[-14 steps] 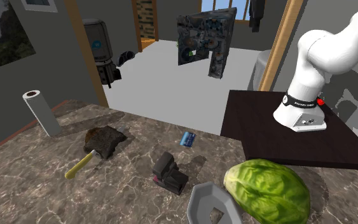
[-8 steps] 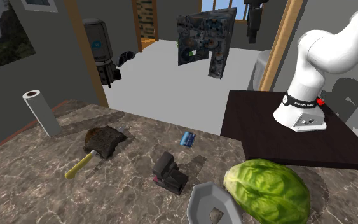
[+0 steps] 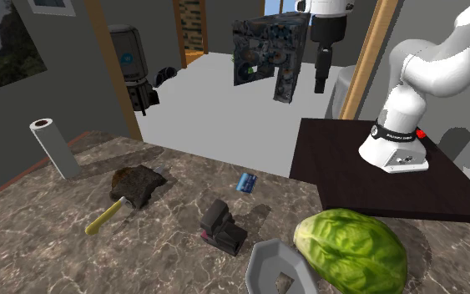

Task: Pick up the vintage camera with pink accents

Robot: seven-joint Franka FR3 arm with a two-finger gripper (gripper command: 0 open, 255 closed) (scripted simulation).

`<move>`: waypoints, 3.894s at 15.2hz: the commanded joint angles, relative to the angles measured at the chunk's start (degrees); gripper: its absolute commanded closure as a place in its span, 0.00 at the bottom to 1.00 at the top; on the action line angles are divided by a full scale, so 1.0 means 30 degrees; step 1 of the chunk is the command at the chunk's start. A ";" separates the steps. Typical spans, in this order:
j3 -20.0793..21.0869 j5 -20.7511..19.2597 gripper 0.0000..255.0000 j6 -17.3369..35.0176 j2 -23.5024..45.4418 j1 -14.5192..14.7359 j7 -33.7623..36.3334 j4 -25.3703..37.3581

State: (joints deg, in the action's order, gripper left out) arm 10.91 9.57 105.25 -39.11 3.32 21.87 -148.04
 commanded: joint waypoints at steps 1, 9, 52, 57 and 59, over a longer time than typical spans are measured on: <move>0.0839 0.0385 0.00 0.1164 0.0966 0.0158 0.1008 0.0034; 0.4213 0.0579 0.00 0.5675 0.6013 0.0209 0.5281 0.1237; 0.3722 -1.1791 1.00 1.0210 2.6543 0.5187 2.0911 1.5496; 0.4106 -1.1347 1.00 0.9456 2.5606 0.4914 2.0612 1.5338; 0.4254 -1.1165 1.00 0.9143 2.5245 0.4811 2.0487 1.5305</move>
State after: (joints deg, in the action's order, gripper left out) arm 23.43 -24.20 133.18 37.21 17.83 83.42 -102.08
